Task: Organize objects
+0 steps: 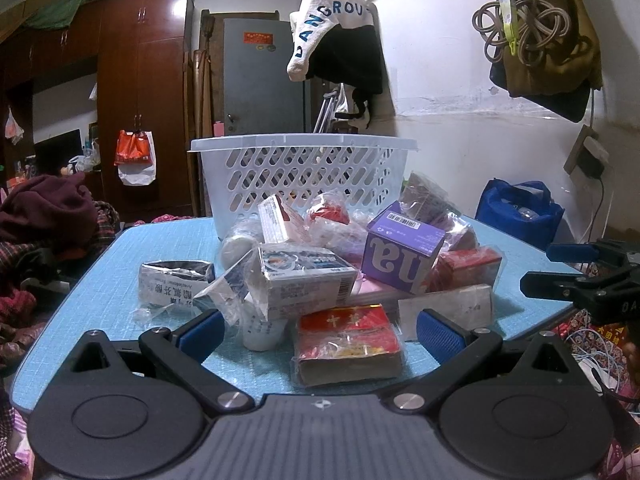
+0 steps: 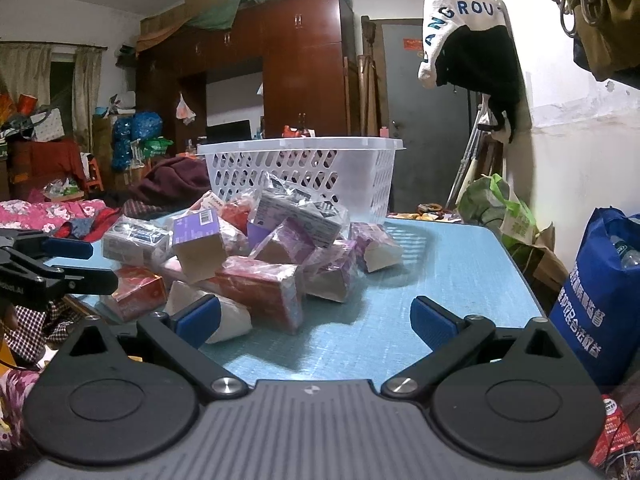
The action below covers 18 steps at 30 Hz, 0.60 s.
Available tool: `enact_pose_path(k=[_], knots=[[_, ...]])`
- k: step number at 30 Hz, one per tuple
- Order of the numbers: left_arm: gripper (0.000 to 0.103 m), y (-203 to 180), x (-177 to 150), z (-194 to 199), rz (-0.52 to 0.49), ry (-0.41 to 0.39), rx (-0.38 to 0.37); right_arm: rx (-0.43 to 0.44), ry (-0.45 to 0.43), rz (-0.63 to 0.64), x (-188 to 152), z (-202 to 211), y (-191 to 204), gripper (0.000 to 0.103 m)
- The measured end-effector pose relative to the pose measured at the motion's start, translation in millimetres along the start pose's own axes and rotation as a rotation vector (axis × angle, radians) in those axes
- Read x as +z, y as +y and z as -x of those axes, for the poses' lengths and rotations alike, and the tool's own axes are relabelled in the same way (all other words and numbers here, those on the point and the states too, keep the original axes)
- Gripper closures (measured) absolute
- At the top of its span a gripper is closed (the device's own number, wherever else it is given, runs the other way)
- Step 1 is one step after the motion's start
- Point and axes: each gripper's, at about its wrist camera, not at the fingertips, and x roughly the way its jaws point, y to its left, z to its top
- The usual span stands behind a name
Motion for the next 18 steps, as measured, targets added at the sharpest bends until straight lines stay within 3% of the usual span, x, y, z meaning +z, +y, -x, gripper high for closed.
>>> enact_pose_path(k=[18], knots=[[0.0,0.9,-2.2,-2.9,0.0,0.006,0.0,0.041,-0.018,-0.022,-1.0,1.8,-1.6,0.0]])
